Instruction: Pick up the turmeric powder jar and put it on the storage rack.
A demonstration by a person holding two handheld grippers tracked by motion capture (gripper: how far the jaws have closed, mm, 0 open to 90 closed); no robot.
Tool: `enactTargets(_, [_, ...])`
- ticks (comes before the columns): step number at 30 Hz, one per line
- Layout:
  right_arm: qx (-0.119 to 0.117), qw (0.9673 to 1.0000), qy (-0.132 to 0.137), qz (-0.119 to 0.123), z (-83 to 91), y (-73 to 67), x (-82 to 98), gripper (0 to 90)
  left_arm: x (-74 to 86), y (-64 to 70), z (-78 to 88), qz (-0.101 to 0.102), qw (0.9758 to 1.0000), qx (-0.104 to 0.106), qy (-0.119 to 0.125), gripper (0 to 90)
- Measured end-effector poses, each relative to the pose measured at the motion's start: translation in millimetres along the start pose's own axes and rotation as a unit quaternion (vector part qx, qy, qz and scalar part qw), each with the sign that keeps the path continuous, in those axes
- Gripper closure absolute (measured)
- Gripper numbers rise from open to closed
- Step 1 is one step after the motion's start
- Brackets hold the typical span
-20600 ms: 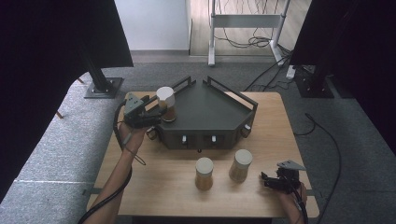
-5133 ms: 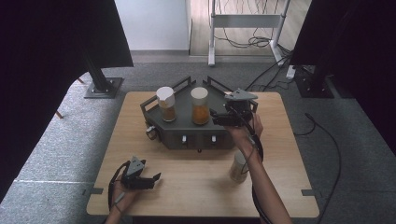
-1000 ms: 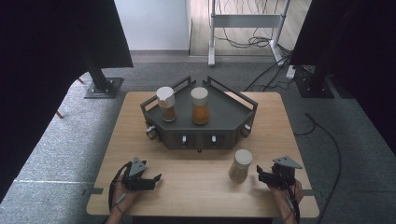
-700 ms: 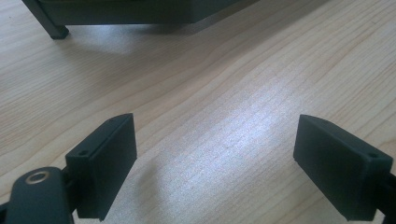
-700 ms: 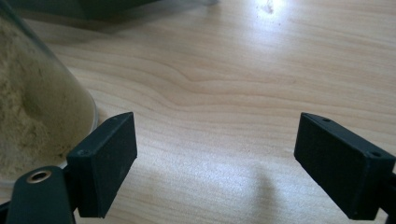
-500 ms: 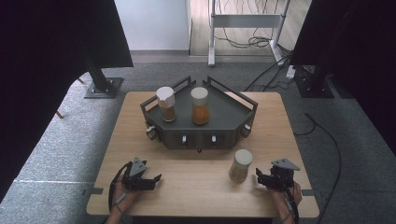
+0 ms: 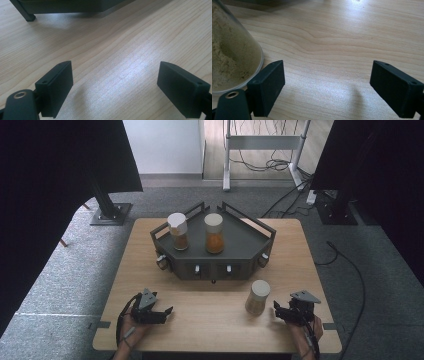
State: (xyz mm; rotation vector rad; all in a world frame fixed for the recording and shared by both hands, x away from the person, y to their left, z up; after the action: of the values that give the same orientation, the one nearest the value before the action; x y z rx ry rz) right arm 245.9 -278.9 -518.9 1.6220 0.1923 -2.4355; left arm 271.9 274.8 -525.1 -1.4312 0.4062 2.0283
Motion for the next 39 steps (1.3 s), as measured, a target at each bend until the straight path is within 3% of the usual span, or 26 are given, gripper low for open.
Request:
enactTargets(13, [-0.017, 0.9998, 0.008, -0.003, 12.7, -6.4, -0.3, 12.0, 0.0, -0.2, -0.1, 0.001, 1.0, 0.0, 0.0, 13.5])
enactTargets(24, [-0.072, 0.997, 0.027, -0.004, 31.1, -20.2, -4.7, 11.8, -0.1, 0.0, -0.3, 0.001, 1.0, 0.0, -0.001, 13.5])
enactTargets(39, [-0.123, 0.9918, 0.035, 0.008, 29.2, -38.6, -13.6, 11.4, -0.3, -0.5, -0.6, 0.001, 1.0, 0.002, -0.003, 13.5])
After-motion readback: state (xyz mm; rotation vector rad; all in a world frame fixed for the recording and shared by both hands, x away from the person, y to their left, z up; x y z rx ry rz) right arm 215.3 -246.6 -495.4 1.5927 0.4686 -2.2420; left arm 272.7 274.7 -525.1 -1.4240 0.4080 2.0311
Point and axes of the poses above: each handheld gripper's, and its own axes: z roughly backward along the jaws, x roughly out of its underside, y roughly to its right, the point moved 8 cm from there along -z, roughly forward along the jaws, and after that the axes turned 15 degrees about y, right-handed, at the moved point
